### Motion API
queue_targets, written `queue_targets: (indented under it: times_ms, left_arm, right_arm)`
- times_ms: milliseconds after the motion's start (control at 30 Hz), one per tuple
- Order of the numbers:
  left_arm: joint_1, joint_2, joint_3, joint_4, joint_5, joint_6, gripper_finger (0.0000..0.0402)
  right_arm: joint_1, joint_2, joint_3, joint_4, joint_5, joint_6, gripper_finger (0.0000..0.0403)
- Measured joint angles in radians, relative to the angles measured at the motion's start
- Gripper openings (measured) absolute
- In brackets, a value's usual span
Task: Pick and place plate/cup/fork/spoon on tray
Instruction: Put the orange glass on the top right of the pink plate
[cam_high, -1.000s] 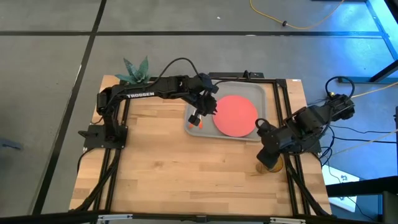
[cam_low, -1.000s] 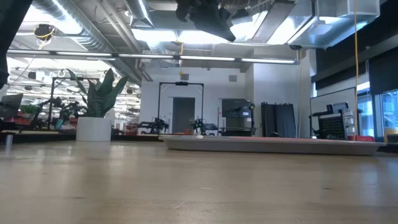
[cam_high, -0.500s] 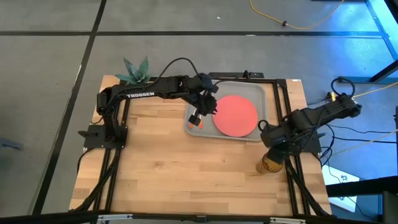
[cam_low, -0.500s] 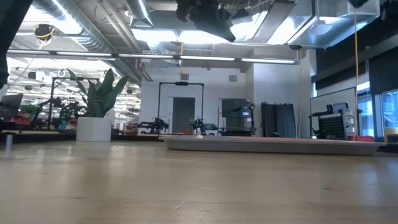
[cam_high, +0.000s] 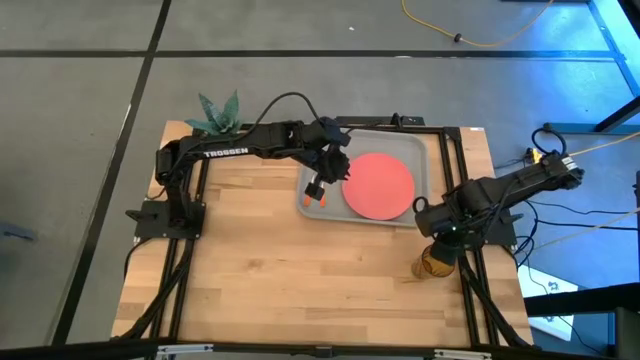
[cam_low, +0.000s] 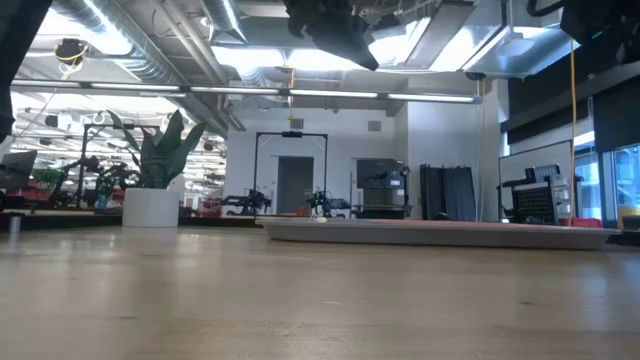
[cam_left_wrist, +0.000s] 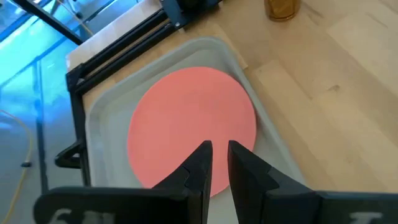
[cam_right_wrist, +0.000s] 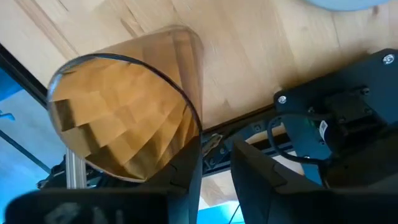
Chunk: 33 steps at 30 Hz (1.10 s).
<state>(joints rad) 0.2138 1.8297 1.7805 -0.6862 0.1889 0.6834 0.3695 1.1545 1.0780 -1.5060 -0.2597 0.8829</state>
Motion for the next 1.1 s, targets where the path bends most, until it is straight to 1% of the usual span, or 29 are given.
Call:
queue_targets:
  times_ms: [300,400,567,800,933,1067,1100]
  left_arm:
    - [0.0,0.0,0.0,0.002,-0.023,0.007,0.0045]
    - [0.0,0.0,0.0,0.002,-0.023,0.007,0.0045]
    - [0.0,0.0,0.0,0.002,-0.023,0.007,0.0045]
    - [0.0,0.0,0.0,0.001,-0.023,0.004,0.0045]
    - [0.0,0.0,0.0,0.0,-0.023,0.0,0.0045]
    - [0.0,0.0,0.0,0.0,-0.023,0.0,0.0045]
    - [0.0,0.0,0.0,0.0,-0.023,0.0,0.0045]
  right_arm:
    - [0.0,0.0,-0.017,0.076,-0.004,-0.002,0.0085]
    - [0.0,0.0,-0.017,0.075,0.001,-0.002,0.0085]
    - [0.0,0.0,-0.017,0.075,0.056,-0.027,0.0085]
    - [0.0,0.001,-0.017,0.076,0.055,-0.047,0.0085]
    - [0.0,0.001,-0.035,0.107,0.041,-0.06,0.0085]
    - [0.0,0.002,-0.108,0.154,-0.028,-0.083,0.0085]
    - [0.0,0.002,-0.127,0.165,-0.031,-0.084,0.0085]
